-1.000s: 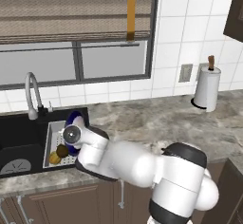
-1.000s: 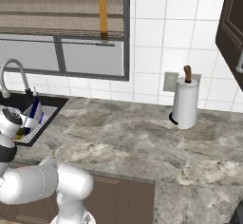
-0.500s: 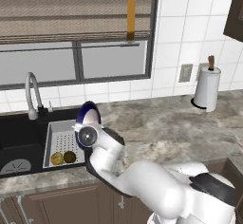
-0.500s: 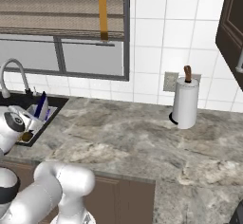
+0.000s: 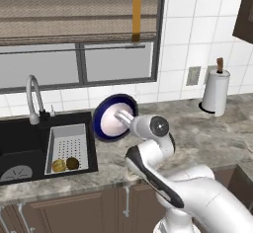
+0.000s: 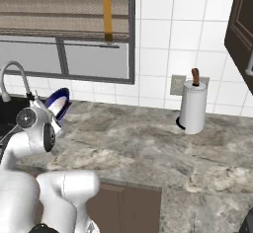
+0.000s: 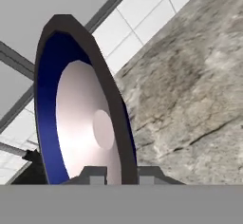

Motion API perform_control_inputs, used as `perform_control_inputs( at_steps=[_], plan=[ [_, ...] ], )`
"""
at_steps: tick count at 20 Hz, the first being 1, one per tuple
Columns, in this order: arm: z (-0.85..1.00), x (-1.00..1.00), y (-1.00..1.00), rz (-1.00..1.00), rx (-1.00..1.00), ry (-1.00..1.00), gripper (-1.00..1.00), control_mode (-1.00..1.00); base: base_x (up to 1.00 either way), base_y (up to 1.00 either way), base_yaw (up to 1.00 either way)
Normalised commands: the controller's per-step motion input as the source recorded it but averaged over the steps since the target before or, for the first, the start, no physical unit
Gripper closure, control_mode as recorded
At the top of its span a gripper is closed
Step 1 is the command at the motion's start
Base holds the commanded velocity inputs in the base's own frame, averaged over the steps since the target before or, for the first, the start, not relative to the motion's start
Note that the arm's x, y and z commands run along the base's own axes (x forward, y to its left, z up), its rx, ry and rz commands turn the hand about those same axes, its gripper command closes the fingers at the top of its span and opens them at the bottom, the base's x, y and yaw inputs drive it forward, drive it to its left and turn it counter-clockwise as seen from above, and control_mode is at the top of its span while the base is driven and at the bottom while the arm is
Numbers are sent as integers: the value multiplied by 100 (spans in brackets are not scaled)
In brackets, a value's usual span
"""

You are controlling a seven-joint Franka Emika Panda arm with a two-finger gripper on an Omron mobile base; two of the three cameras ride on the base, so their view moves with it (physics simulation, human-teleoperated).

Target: Dump the squash and avocado from the bowl so the bowl can be washed. Place the bowl in the sink after clearing the leftovers.

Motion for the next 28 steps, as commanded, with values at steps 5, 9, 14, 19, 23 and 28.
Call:
perform_control_inputs(
  at_steps=[5, 9, 14, 19, 23, 28],
  plan=[
    [48, -32, -100, 0, 61, 13, 100, -100, 0, 0, 0],
    [42, -34, -95, -1, 53, 38, 100, -100, 0, 0, 0],
    [14, -42, -87, -7, 21, 42, 100, -100, 0, 0, 0],
    [0, -5, -3, -1, 1, 0, 100, -100, 0, 0, 0],
    [0, 0, 0, 0, 0, 0, 100, -100, 0, 0, 0],
    [-6, -30, 0, 0, 4, 0, 100, -100, 0, 0, 0]
  ],
)
